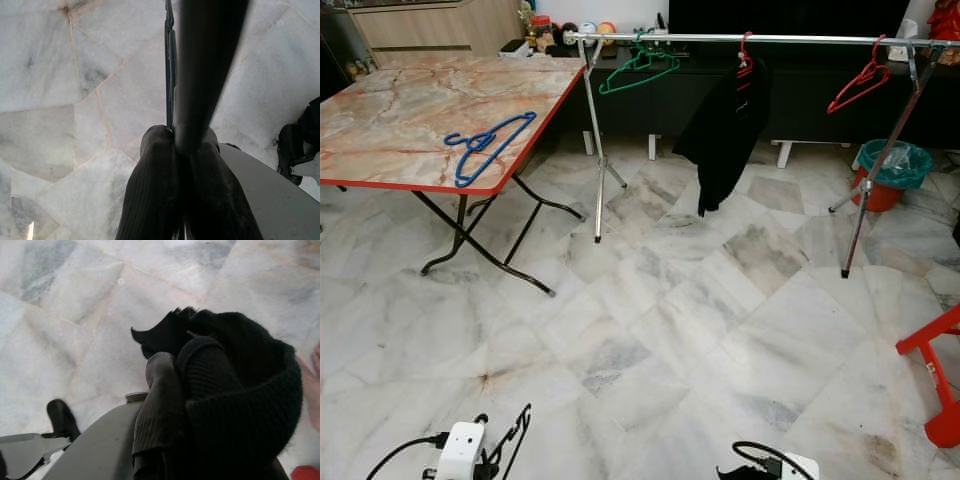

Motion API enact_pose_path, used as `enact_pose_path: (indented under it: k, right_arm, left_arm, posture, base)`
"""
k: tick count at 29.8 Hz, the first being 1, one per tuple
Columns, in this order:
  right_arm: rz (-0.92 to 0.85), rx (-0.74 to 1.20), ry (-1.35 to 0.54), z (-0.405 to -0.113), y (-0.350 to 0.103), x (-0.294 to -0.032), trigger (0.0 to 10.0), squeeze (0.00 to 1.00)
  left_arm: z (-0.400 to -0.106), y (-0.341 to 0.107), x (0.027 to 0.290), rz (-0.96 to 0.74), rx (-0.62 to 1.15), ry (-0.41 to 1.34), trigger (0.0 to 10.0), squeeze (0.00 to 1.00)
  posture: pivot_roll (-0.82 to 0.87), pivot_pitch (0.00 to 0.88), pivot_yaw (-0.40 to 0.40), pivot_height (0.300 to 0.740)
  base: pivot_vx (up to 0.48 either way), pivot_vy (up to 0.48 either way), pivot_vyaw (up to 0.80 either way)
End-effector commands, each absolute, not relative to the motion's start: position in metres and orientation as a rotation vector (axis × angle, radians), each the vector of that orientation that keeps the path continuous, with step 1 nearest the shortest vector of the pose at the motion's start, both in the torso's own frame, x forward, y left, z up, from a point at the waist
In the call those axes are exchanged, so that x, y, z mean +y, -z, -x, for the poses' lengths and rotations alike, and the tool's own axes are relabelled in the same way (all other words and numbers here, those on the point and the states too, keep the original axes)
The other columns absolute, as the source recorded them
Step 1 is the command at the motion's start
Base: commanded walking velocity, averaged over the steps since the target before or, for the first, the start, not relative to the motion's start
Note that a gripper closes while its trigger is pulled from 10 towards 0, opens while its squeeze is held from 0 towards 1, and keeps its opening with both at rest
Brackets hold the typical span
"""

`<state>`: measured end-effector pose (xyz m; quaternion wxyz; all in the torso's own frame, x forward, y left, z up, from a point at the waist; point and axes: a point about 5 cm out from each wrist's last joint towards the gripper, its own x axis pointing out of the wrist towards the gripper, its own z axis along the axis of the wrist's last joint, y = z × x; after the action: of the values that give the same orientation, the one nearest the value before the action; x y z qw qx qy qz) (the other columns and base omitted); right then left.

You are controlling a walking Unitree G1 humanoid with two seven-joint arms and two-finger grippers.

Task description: Hang hanger

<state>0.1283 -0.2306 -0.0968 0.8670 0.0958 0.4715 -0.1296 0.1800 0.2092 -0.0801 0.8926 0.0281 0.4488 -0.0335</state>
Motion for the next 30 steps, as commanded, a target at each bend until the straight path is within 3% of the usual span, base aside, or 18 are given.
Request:
enact_pose_path:
  k: [1, 4, 30]
  right_arm:
    - [-0.204, 0.974, 0.272, -0.1305, 0.0967, -0.2269, 10.0, 0.0]
    - [-0.204, 0.974, 0.269, -0.1307, 0.097, -0.2253, 10.0, 0.0]
    - [-0.203, 0.963, 0.254, -0.1378, 0.0961, -0.218, 10.0, 0.0]
  left_arm:
    - [-0.1737, 0.0827, 0.2135, -0.055, 0.965, 0.057, 10.0, 0.0]
    - [-0.1737, 0.0828, 0.2133, -0.055, 0.966, 0.059, 10.0, 0.0]
    - [-0.1747, 0.0825, 0.2143, -0.06, 0.978, 0.062, 10.0, 0.0]
  posture:
    - [-0.01, 0.013, 0.062, 0.74]
    - [-0.01, 0.013, 0.062, 0.74]
    - [0.0, 0.013, 0.065, 0.74]
  base:
    - [0.0, 0.0, 0.0]
    - [0.0, 0.085, 0.0]
    - [0.0, 0.48, 0.0]
